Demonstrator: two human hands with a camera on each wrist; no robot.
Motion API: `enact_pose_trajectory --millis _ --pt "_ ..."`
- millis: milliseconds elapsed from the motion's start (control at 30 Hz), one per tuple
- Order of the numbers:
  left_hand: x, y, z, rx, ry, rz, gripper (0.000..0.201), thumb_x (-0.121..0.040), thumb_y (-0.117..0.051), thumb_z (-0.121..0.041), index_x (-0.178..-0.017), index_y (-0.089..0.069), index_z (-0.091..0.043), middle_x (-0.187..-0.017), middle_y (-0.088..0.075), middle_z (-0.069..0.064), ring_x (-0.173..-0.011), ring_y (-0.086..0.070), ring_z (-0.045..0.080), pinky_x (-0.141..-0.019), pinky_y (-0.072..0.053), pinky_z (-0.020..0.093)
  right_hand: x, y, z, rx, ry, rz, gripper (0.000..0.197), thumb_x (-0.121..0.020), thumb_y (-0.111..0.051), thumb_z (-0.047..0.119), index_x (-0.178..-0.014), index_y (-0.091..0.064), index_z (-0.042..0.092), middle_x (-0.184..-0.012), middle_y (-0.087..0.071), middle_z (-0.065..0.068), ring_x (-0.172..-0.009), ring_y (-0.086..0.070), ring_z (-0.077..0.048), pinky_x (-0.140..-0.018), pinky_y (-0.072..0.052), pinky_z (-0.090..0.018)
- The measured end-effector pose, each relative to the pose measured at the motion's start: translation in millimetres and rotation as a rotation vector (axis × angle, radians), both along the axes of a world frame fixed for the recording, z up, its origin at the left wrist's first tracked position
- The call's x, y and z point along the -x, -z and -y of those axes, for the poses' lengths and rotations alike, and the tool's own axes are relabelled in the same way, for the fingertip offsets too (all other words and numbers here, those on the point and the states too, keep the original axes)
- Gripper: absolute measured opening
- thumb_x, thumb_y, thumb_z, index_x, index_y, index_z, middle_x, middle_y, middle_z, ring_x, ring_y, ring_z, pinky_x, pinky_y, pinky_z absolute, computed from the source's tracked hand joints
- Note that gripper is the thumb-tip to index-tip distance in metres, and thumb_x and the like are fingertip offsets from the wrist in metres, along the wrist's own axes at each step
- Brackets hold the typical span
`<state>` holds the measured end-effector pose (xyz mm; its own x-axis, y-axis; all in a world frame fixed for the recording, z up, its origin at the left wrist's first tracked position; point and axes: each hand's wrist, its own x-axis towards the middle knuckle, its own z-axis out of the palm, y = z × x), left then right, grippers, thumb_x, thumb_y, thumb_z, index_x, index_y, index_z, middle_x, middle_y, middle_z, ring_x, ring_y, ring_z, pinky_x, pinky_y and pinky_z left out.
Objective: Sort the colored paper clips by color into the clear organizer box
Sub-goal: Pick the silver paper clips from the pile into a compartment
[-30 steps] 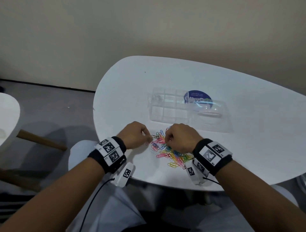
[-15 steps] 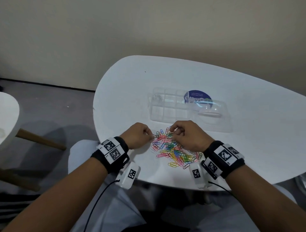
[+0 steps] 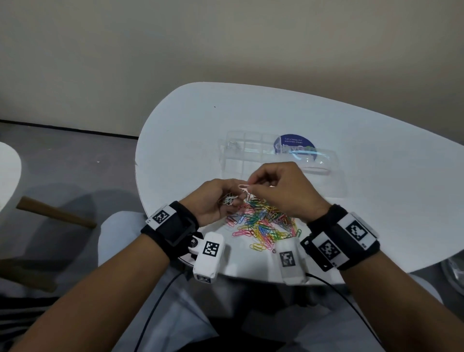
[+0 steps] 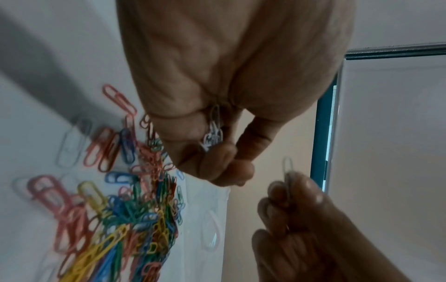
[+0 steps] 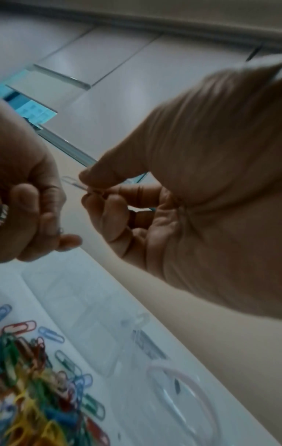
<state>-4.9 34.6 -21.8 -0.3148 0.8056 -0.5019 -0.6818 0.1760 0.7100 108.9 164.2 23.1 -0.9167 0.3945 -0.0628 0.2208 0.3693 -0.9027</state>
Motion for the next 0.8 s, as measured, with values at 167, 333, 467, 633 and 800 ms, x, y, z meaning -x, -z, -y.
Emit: enact_pose_trajectory --millis 167,333,467,633,800 --pt "-2 9 4 0.151 -0.076 0.016 0.029 -0.096 -0.042 -0.020 -0.068 -0.046 -0.012 -0.059 -0.042 0.003 -0.041 -0.034 0.011 -0.036 -0.024 0.018 3 18 2 -0.143 0.002 0.048 0.003 -0.082 -0.076 0.017 -0.080 -0.075 0.016 -0.075 -0.072 0.004 -0.062 -0.058 -0.001 -0.064 -0.046 -0.018" --pt "9 12 26 0.375 0.004 -0.581 0.043 -0.097 -0.054 -0.037 -0.059 -0.049 -0.016 -0.043 -0.034 -0.008 -0.040 -0.024 0.011 -0.040 -0.019 0.020 -7 41 15 -0.367 -0.297 0.290 0.013 -0.081 -0.065 0.015 -0.083 -0.076 0.022 -0.080 -0.073 0.010 -0.075 -0.066 -0.007 -0.076 -0.055 -0.029" --pt "9 15 42 0.376 0.285 -0.995 0.021 -0.087 -0.071 -0.031 -0.068 -0.073 -0.022 -0.048 -0.052 -0.013 -0.046 -0.036 0.003 -0.049 -0.029 0.018 -8 50 20 -0.621 -0.388 0.396 0.014 -0.080 -0.069 0.032 -0.094 -0.072 0.030 -0.079 -0.053 0.016 -0.080 -0.051 -0.007 -0.073 -0.045 -0.027" --pt "6 24 46 0.447 0.447 -1.248 0.013 -0.079 -0.078 -0.029 -0.092 -0.076 -0.031 -0.054 -0.045 -0.011 -0.049 -0.043 0.002 -0.053 -0.031 0.017 -9 53 22 -0.681 -0.408 0.359 0.014 -0.086 -0.062 0.031 -0.093 -0.073 0.030 -0.093 -0.064 0.011 -0.088 -0.059 -0.012 -0.076 -0.052 -0.032" --pt "3 26 45 0.454 0.451 -1.339 0.010 -0.080 -0.076 -0.032 -0.090 -0.076 -0.031 -0.059 -0.050 -0.010 -0.056 -0.047 0.002 -0.059 -0.038 0.023 -10 55 17 -0.660 -0.394 0.342 0.014 -0.087 -0.056 0.024 -0.082 -0.068 0.021 -0.084 -0.065 0.007 -0.080 -0.058 -0.016 -0.073 -0.051 -0.034"
